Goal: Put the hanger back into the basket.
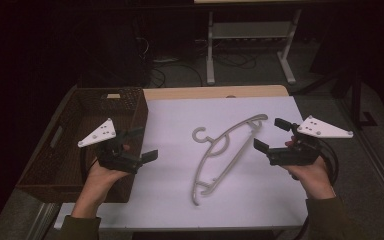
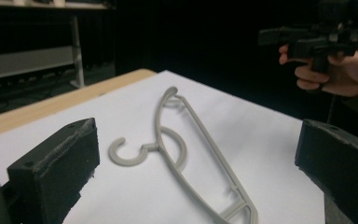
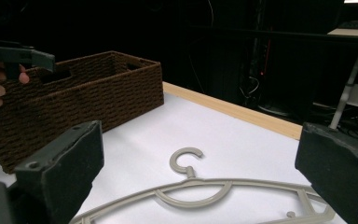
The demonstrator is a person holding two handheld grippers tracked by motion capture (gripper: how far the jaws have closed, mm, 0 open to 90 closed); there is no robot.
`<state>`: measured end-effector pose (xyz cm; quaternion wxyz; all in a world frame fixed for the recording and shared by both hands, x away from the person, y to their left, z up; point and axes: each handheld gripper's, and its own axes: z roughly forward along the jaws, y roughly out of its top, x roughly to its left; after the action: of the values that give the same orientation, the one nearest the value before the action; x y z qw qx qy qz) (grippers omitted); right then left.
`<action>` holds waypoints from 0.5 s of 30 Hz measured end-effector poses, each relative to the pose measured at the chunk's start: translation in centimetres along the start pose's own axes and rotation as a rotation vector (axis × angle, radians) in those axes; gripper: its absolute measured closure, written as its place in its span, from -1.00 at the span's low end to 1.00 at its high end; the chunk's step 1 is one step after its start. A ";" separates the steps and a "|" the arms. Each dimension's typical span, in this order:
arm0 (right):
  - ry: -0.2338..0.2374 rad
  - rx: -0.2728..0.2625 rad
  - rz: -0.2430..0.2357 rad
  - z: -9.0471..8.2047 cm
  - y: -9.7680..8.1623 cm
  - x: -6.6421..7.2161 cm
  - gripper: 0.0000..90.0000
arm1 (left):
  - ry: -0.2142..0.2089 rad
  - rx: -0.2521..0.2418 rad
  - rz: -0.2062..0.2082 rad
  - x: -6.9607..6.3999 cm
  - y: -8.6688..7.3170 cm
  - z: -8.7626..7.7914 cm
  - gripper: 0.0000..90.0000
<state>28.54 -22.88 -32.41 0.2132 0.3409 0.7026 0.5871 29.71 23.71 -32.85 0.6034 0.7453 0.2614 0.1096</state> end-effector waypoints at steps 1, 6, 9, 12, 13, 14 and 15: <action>0.000 0.000 0.000 0.0 0.0 0.0 -0.99 | 0.000 0.000 0.000 0.0 0.0 0.0 -1.00; -0.011 0.038 -0.006 0.3 -0.3 -0.2 -0.99 | 0.006 0.089 0.020 -1.2 -0.3 1.8 -1.00; -0.025 0.069 -0.012 0.6 -0.4 -0.3 -0.99 | 0.013 0.167 0.035 -2.0 -1.1 3.5 -1.00; -0.030 0.095 -0.014 0.9 -0.7 -0.6 -0.99 | 0.004 0.207 0.028 -2.3 -1.8 4.5 -1.00; -0.030 0.095 -0.014 0.9 -0.7 -0.6 -0.99 | 0.004 0.207 0.028 -2.3 -1.8 4.5 -1.00; -0.032 0.112 -0.011 1.3 -0.9 -0.8 -0.99 | 0.005 0.235 0.035 -2.4 -2.3 5.1 -1.00; -0.032 0.112 -0.011 1.3 -0.9 -0.8 -0.99 | 0.005 0.235 0.035 -2.4 -2.3 5.1 -1.00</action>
<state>29.78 -22.69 -33.60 0.2082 0.3577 0.7328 0.5401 29.53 18.44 -36.00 0.5092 0.8151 0.2611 0.0904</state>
